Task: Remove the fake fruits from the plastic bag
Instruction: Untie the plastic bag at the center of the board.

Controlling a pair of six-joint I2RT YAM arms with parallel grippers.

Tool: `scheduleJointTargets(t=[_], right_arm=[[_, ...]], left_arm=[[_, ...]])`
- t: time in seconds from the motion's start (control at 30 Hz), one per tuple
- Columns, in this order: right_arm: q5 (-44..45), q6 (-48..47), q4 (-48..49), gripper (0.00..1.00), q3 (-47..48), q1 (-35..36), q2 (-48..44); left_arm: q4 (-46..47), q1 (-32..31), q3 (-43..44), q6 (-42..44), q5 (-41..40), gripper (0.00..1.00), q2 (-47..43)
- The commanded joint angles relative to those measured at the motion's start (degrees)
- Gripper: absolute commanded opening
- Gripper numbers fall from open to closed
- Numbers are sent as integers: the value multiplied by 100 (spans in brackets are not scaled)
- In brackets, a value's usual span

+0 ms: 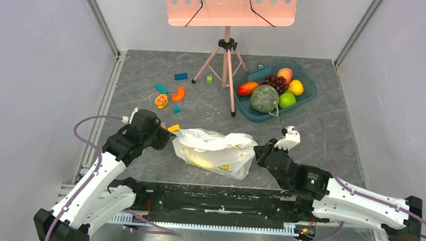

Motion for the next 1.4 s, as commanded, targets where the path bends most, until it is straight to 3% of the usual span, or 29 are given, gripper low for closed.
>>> scheduleJointTargets(t=[0.0,0.03,0.2,0.33,0.5,0.6,0.77,0.87,1.07,1.37], right_arm=[[579,-255,-156,6,-109,-38,-345],[512,-662,28,12,-95,-38,-354],[-167,-3098,460,62,437,-38,-270],[-970,-4472,567,81,806,-38,-222],[-2753,-6365,452,83,1204,-34,148],[-3259,-7169,30,83,1542,-38,588],[-3668,-8448,-369,80,1898,-38,1230],[-3801,-9001,-134,79,1956,-29,1411],[-4152,-9633,480,78,2056,-28,1597],[-4416,-10556,102,73,2751,-54,2432]], left_arm=[[-106,67,-52,364,-30,2,-100],[-89,66,-40,405,-12,2,-89],[9,64,220,838,97,2,37],[87,67,484,1382,218,2,203],[-20,62,915,2001,126,2,309],[-65,66,1070,2117,81,2,334],[-52,66,1078,2155,159,2,453],[-3,63,1018,2173,236,2,500],[131,63,909,2188,354,2,543],[221,61,901,2296,392,2,562]])
